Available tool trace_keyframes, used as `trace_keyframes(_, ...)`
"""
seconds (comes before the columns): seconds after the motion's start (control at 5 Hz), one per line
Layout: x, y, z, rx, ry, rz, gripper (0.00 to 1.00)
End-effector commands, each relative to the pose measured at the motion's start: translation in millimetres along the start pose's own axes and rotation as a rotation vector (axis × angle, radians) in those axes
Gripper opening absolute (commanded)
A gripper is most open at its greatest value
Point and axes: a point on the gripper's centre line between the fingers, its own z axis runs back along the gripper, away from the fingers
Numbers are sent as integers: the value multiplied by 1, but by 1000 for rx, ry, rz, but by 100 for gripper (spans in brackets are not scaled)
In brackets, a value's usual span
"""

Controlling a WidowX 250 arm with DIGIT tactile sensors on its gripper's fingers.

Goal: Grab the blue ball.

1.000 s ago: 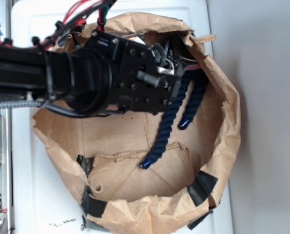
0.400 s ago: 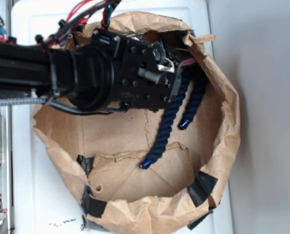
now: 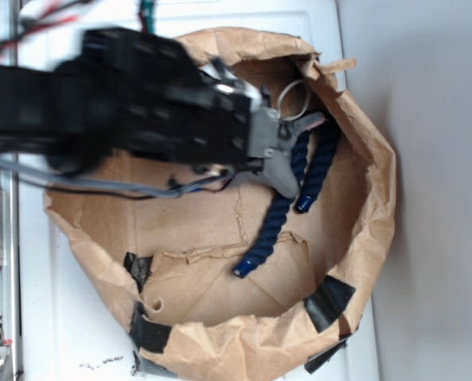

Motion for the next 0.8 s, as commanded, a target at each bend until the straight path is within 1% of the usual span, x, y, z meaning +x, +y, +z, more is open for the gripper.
trace_keyframes(0.0,24,12,58,-198,185,-351,0)
trace_keyframes(0.2,16,20,76,-233,189,-542,0)
trace_keyframes(0.4,20,19,80,-268,378,-758,0)
trace_keyframes(0.6,26,22,81,-334,486,-846,0)
